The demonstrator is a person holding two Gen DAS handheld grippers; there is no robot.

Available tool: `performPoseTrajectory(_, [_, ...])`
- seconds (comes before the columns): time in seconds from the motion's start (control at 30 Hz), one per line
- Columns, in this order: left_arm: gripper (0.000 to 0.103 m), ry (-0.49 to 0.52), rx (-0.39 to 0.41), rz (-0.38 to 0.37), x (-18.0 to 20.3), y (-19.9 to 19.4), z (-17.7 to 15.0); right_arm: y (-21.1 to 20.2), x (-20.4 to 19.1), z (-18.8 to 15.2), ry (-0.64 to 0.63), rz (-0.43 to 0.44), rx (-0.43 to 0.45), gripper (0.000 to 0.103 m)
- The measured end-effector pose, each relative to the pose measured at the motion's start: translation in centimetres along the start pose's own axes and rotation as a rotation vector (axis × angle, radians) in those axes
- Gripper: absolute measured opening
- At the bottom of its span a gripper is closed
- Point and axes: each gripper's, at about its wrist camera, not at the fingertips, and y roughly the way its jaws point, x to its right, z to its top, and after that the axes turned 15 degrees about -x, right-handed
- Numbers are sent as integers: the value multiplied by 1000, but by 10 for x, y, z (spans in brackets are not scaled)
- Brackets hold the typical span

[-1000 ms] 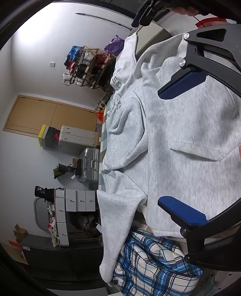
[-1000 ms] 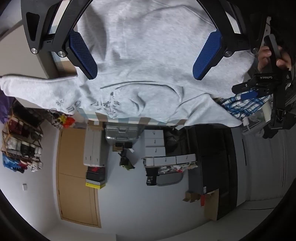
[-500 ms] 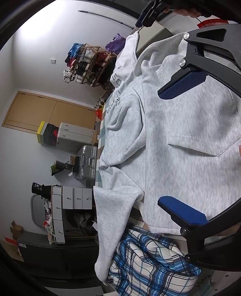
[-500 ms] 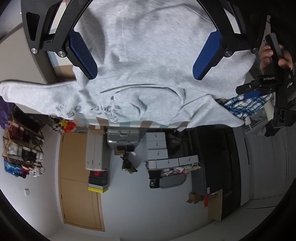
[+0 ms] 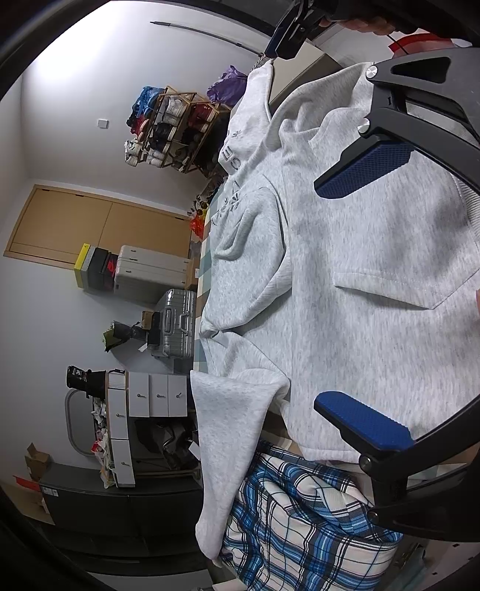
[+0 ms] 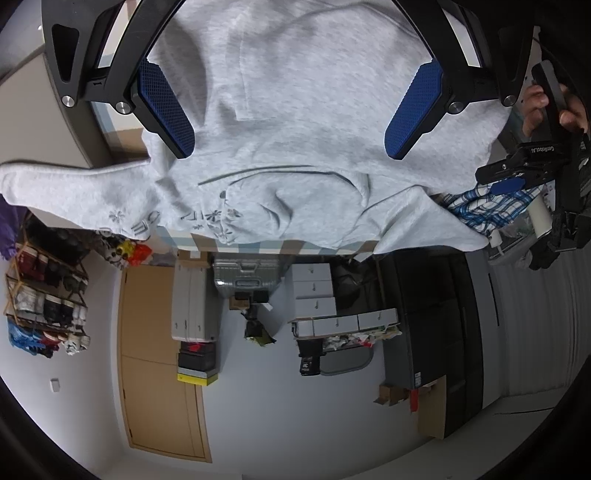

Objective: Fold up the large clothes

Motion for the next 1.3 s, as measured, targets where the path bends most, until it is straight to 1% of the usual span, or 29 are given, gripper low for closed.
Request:
performPoseTrajectory(0.17, [102, 6, 15, -8, 2, -8, 1, -3, -2, 1, 0, -2, 10, 103])
performPoseTrajectory(0.47, [102, 28, 46, -1, 7, -20, 4, -17, -8, 5, -13, -12, 23, 103])
performPoseTrajectory(0.6, [102, 37, 54, 3, 10, -22, 4, -19, -10, 7, -16, -13, 10, 103])
performPoseTrajectory(0.67, [102, 42, 58, 4, 12, -23, 4, -23, -10, 6, -19, -29, 21, 103])
performPoseTrajectory(0.77, [102, 54, 65, -2, 16, -26, 3, -28, -10, 3, -4, -20, 30, 103])
performPoseTrajectory(0.87, [102, 68, 72, 0, 21, -28, 2, -32, -10, 1, 0, -35, 32, 103])
performPoseTrajectory(1.2, [102, 76, 61, -1, 22, -24, 2, -24, -10, 1, 5, -27, 10, 103])
performPoseTrajectory(1.3, [102, 66, 50, -8, 20, -20, 1, -22, -11, 2, -2, -41, -3, 103])
